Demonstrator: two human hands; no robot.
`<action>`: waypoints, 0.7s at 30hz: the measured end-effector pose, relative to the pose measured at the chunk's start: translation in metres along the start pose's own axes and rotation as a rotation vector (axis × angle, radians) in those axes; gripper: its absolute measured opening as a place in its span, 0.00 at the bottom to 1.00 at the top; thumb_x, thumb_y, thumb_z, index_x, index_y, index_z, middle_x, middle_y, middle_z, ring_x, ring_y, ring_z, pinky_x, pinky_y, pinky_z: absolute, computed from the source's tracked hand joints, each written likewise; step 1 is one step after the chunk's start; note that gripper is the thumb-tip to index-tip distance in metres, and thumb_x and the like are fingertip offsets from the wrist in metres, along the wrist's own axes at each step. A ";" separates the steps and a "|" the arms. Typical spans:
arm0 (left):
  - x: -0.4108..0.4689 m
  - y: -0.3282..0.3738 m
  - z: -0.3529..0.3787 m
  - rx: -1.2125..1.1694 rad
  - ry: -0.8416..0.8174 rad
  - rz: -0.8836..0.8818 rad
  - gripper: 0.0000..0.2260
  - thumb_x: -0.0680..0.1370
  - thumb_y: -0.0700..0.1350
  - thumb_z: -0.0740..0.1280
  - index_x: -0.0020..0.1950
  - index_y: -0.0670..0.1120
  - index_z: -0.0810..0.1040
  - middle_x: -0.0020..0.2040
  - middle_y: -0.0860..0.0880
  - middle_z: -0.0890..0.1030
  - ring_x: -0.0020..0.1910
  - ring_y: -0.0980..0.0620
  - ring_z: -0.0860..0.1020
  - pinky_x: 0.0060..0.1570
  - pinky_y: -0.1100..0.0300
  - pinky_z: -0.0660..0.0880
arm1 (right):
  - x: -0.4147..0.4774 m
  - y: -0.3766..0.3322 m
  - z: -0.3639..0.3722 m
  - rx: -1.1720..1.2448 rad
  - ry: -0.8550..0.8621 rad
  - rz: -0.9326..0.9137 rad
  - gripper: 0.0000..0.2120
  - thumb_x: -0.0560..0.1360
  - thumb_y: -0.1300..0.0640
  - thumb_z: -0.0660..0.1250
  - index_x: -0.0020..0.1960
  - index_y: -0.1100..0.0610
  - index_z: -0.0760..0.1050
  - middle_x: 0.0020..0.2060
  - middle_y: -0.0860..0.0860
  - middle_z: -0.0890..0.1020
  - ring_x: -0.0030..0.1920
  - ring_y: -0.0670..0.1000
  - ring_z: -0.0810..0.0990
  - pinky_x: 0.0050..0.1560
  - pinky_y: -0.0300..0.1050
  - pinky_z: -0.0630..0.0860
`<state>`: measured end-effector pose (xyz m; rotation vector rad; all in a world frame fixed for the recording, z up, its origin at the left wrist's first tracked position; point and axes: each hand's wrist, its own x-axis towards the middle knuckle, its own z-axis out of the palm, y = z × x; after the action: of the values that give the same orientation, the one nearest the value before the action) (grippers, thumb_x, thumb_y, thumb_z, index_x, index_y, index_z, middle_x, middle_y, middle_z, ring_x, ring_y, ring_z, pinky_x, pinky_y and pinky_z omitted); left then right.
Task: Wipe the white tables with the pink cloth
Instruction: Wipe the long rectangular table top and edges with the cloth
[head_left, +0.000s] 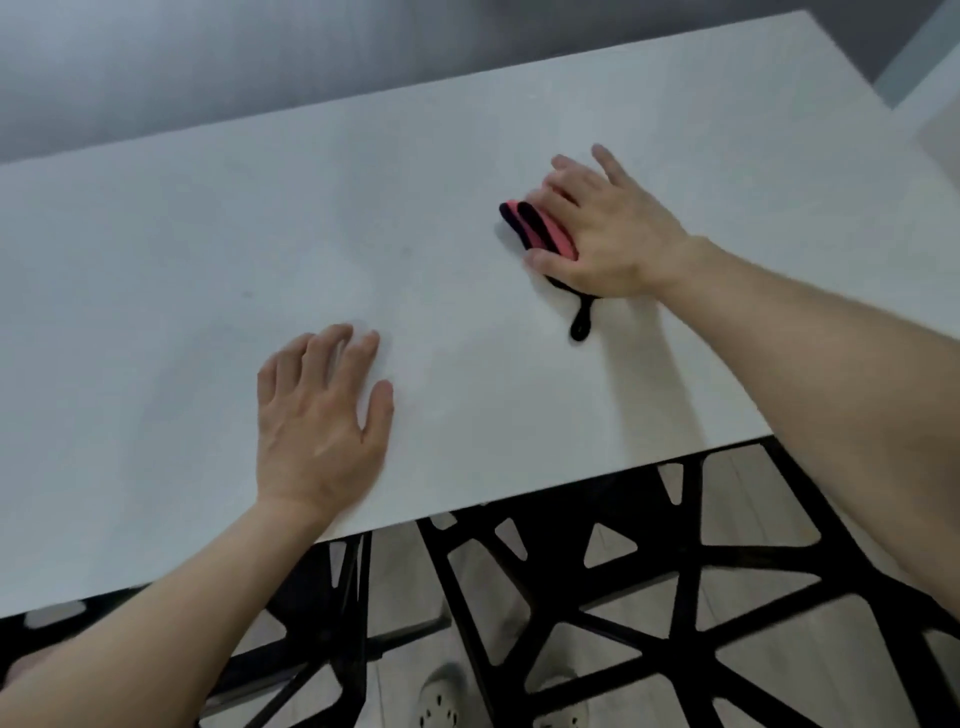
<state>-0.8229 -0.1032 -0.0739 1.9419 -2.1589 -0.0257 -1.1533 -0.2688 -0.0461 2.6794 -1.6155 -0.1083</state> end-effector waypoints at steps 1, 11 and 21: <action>0.000 0.000 0.000 0.001 0.003 -0.003 0.23 0.84 0.56 0.59 0.78 0.50 0.73 0.75 0.48 0.72 0.75 0.39 0.68 0.78 0.41 0.62 | 0.006 -0.013 0.002 0.087 0.032 0.091 0.36 0.82 0.32 0.51 0.82 0.53 0.63 0.80 0.55 0.67 0.86 0.57 0.54 0.86 0.60 0.44; 0.000 -0.003 0.000 -0.007 -0.008 -0.002 0.24 0.84 0.56 0.60 0.78 0.50 0.74 0.76 0.47 0.72 0.75 0.38 0.67 0.78 0.41 0.61 | -0.021 -0.040 0.015 0.126 0.050 -0.278 0.34 0.82 0.34 0.55 0.85 0.45 0.62 0.85 0.52 0.63 0.86 0.56 0.56 0.86 0.55 0.47; 0.000 -0.004 -0.001 -0.021 -0.014 0.016 0.23 0.84 0.54 0.60 0.77 0.49 0.75 0.76 0.46 0.73 0.74 0.38 0.69 0.76 0.41 0.63 | -0.045 -0.137 0.008 0.120 0.007 -0.495 0.42 0.81 0.28 0.55 0.87 0.51 0.58 0.86 0.54 0.59 0.87 0.54 0.53 0.87 0.56 0.45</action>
<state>-0.8189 -0.1031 -0.0738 1.9183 -2.1741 -0.0590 -1.0535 -0.1651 -0.0576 3.1041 -0.9483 -0.0034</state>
